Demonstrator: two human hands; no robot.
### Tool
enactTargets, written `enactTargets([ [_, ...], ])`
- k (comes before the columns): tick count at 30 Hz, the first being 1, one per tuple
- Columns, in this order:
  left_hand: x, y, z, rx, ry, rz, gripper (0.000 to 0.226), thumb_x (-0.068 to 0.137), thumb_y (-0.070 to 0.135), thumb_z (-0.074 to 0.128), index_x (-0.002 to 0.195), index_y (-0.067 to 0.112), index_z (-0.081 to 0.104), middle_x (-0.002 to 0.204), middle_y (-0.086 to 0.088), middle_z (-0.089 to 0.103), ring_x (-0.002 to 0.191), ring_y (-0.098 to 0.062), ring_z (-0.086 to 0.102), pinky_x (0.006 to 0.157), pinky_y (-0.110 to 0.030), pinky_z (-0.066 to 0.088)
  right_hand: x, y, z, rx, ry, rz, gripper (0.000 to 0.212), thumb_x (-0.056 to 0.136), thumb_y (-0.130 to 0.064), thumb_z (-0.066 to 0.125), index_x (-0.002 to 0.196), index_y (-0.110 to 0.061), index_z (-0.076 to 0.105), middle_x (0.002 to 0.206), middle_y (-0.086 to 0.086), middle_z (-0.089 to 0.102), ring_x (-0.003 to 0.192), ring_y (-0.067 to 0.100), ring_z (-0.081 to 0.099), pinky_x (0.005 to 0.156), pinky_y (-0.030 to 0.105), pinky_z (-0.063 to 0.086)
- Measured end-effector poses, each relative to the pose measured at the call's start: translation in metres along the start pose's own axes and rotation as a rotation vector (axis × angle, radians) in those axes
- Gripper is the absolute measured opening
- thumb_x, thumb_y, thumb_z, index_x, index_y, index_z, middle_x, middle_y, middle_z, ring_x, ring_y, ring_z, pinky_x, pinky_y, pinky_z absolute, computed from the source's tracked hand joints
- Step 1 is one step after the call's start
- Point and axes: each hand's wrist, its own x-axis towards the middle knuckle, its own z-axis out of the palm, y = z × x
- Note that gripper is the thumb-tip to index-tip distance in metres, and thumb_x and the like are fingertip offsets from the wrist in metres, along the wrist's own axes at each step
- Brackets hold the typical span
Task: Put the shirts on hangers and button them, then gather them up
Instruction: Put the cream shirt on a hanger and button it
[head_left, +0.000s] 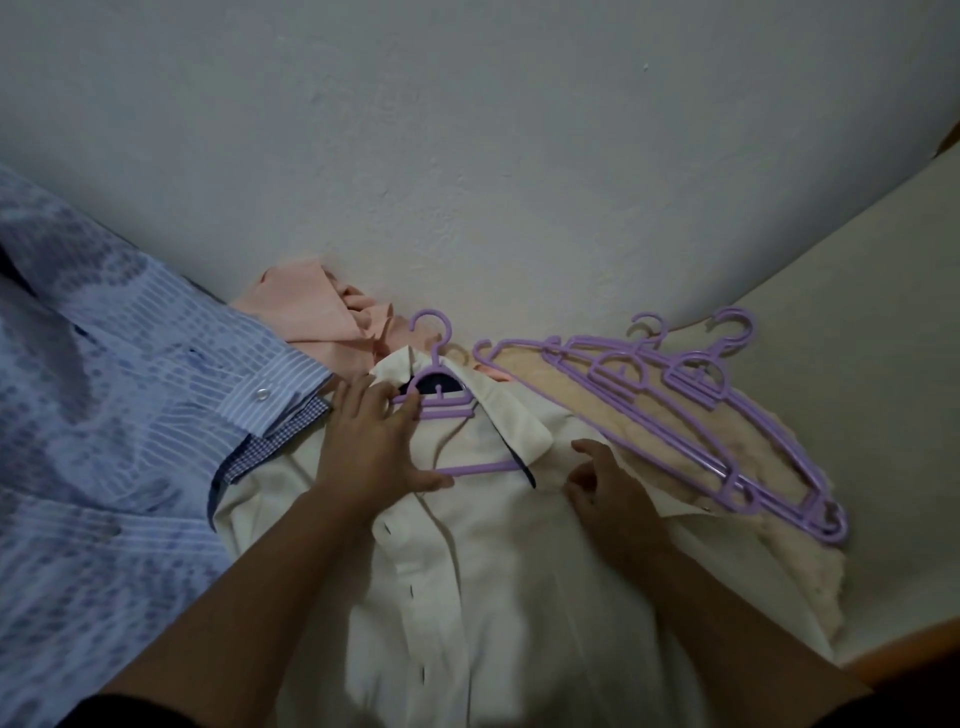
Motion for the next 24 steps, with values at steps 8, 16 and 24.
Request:
enactTargets([
  [8,0.004,0.010,-0.003,-0.008,0.034,0.008,0.097,0.052,0.082,0.064,0.128,0.022,0.059,0.124,-0.010,0.055,0.121,-0.031,0.039,0.106,-0.045,0.027,-0.013,-0.060,0.009,0.218,-0.004,0.020,0.026,0.091,-0.009,0.050,0.114,-0.020,0.047,0.076,-0.002,0.056,0.071,0.019,0.053,0.063,0.028,0.036],
  [16,-0.003,0.021,-0.010,-0.035,-0.062,0.016,0.096,0.064,0.068,0.069,0.145,0.026,0.039,0.154,-0.010,0.027,0.144,-0.034,0.013,0.117,-0.047,0.003,-0.036,-0.092,0.054,0.670,0.029,0.303,0.022,0.088,-0.007,0.056,0.098,-0.024,0.046,0.082,0.001,0.062,0.076,0.016,0.062,0.070,0.031,0.054],
  [24,-0.095,0.075,-0.011,-0.722,0.395,-0.493,0.064,0.072,0.029,0.082,0.129,0.016,0.055,0.147,-0.013,0.027,0.131,-0.019,0.030,0.107,-0.033,0.032,-0.051,-0.069,0.045,0.796,-0.121,0.358,0.020,0.089,-0.007,0.059,0.103,-0.020,0.053,0.091,-0.003,0.070,0.073,-0.008,0.063,0.061,0.008,0.045],
])
